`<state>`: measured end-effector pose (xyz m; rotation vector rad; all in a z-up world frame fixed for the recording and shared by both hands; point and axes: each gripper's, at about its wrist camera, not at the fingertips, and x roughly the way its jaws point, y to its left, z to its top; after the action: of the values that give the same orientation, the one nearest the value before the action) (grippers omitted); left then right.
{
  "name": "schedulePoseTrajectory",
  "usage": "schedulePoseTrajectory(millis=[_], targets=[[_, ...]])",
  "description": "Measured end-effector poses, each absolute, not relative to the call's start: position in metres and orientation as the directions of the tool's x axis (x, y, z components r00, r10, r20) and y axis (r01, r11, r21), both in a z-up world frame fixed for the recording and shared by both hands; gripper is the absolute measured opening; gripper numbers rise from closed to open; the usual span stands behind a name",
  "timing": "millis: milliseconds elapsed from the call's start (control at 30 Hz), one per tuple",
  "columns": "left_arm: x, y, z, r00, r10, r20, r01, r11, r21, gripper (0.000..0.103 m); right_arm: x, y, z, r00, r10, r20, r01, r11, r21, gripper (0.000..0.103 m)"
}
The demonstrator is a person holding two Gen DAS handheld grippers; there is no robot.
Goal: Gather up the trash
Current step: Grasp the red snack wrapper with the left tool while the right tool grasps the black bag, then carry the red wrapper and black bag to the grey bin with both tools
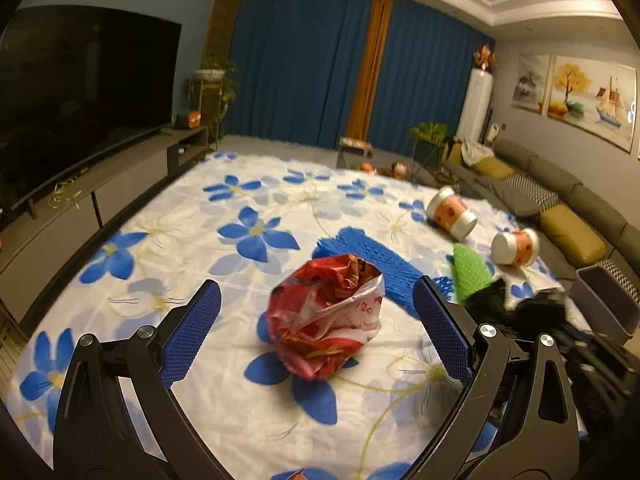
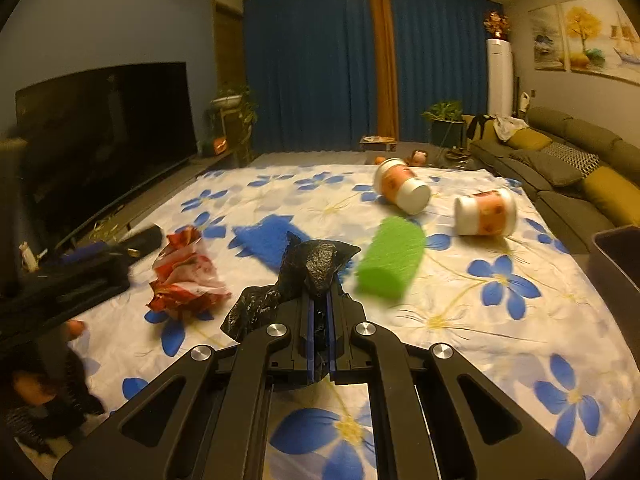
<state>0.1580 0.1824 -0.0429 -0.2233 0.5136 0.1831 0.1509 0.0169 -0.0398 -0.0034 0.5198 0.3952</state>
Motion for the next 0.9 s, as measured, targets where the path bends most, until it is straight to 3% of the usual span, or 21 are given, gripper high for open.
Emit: schedulePoseTrajectory(millis=[233, 433, 733, 900], targets=[[0.19, 0.183, -0.065, 0.804, 0.084, -0.589, -0.218, 0.963, -0.159, 0.082, 0.146, -0.004, -0.036, 0.806, 0.356, -0.472, -0.348, 0.931, 0.107, 0.006], [0.2, 0.191, -0.082, 0.761, 0.017, -0.648, -0.198, 0.958, -0.207, 0.059, 0.143, -0.012, -0.036, 0.81, 0.354, -0.468, -0.342, 0.933, 0.113, 0.006], [0.194, 0.192, -0.081, 0.776, -0.015, -0.631, -0.181, 0.953, -0.245, 0.033, 0.139, -0.016, -0.035, 0.812, 0.355, -0.464, -0.343, 0.933, 0.113, 0.006], [0.173, 0.18, -0.06, 0.818, -0.022, -0.575, -0.149, 0.957, -0.249, 0.029, 0.132, -0.025, -0.03, 0.818, 0.354, -0.453, -0.34, 0.933, 0.115, 0.006]])
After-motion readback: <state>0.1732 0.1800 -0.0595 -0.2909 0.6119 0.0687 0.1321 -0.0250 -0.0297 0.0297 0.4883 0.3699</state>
